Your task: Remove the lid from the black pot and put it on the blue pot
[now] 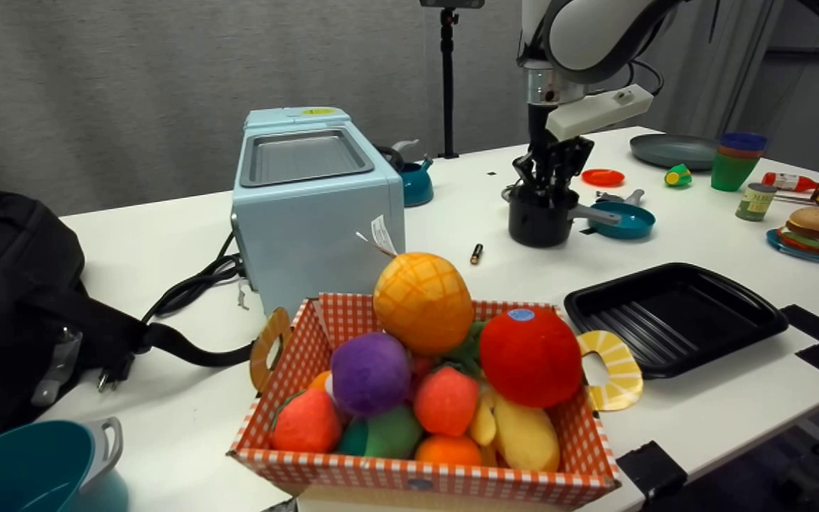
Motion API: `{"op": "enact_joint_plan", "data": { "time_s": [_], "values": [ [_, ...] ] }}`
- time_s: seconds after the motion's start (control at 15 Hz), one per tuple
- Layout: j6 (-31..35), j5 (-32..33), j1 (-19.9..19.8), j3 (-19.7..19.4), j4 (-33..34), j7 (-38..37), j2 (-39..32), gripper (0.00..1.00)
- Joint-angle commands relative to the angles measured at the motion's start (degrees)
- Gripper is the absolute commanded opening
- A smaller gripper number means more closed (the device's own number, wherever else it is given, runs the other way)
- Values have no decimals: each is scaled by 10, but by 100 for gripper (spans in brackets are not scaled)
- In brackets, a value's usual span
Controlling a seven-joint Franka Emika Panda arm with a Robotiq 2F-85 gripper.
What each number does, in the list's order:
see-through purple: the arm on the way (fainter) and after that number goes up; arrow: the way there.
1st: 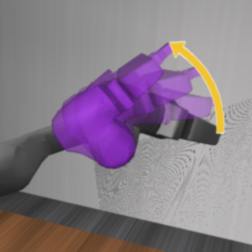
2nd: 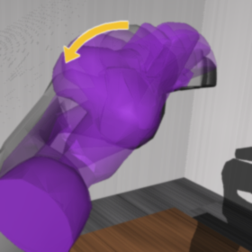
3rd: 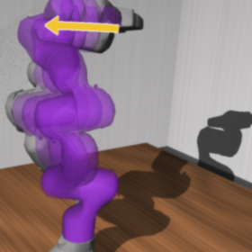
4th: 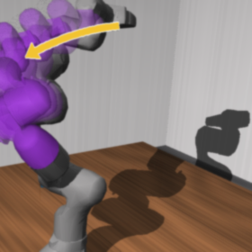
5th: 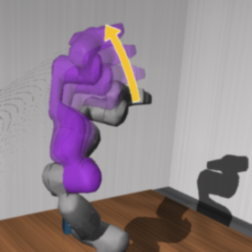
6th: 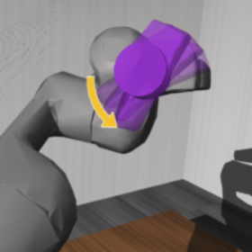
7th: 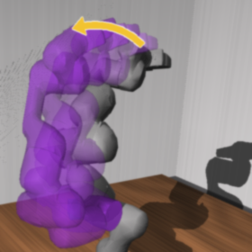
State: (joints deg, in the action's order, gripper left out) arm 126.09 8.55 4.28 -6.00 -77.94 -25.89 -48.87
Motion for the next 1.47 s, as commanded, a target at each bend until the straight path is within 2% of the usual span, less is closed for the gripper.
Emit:
{"op": "enact_joint_plan", "data": {
  "time_s": [0.0, 0.07, 0.13, 0.6, 0.8, 0.87, 1.13, 1.2, 1.27, 1.33, 1.4],
  "values": [
    [-12, -9, 4, -10, 26, 6, -16, 1],
    [-10, -9, 4, -10, 25, 6, -15, 0],
    [-9, -10, 3, -11, 24, 6, -13, 4],
    [33, -15, -5, -19, 5, 4, 23, 4],
    [11, -54, -27, 1, 7, 31, 41, 4],
    [-16, -95, -51, 32, 12, 74, 47, 4],
    [-88, -166, -78, 66, 18, 130, 49, 4],
    [-99, -167, -74, 59, 17, 122, 48, 4],
    [-137, -194, -90, 76, 30, 148, 43, 4],
    [-139, -176, -75, 56, 30, 121, 40, 4],
    [-145, -173, -74, 52, 32, 122, 38, 4]
  ]
}}
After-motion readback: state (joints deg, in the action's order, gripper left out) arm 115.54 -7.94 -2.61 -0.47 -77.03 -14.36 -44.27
